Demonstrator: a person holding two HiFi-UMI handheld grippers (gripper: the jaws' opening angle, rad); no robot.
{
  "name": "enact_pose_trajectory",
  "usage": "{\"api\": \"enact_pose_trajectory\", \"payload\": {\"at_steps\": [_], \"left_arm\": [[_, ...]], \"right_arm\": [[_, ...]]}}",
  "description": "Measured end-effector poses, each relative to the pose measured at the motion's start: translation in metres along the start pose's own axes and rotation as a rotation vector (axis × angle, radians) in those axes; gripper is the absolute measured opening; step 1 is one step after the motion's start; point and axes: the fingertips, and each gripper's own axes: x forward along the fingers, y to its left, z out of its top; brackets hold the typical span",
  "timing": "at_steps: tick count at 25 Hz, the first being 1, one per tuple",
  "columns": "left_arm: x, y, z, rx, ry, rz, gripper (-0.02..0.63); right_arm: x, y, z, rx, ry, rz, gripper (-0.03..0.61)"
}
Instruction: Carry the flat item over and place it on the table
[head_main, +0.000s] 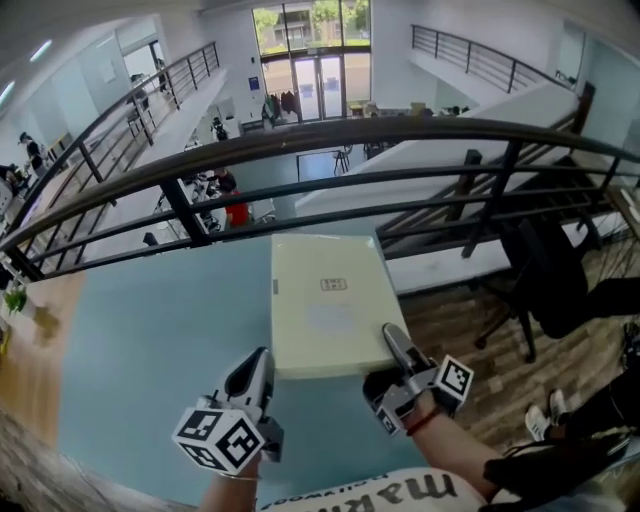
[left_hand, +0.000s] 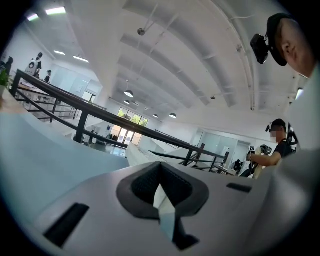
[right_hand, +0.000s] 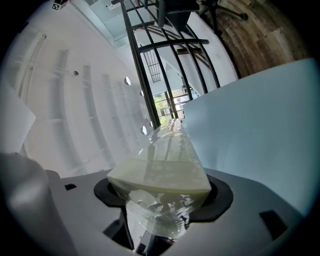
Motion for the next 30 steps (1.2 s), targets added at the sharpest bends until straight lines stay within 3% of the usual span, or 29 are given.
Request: {"api": "enact_pose_trajectory", "payload": {"at_steps": [13,24,30], "left_arm": [[0.043,0.052,-0.038,-0.108,0.062,-0.009,0.003],[0.056,0.067,-0.057,-0.147,0.119,-0.005,0.003],[0.056,0.075,-0.064,-0.16,0.111,-0.009,0.003]], "right_arm": [[0.036,-0.025,0.046,-0.042,-0.135,-0.032,0.319],[0.041,-0.039,0.059,-0.052,-0.177,-0.053,0.319],[0.044,-0.046,0.062,-0.057,-0.2,-0.063,0.319]]}}
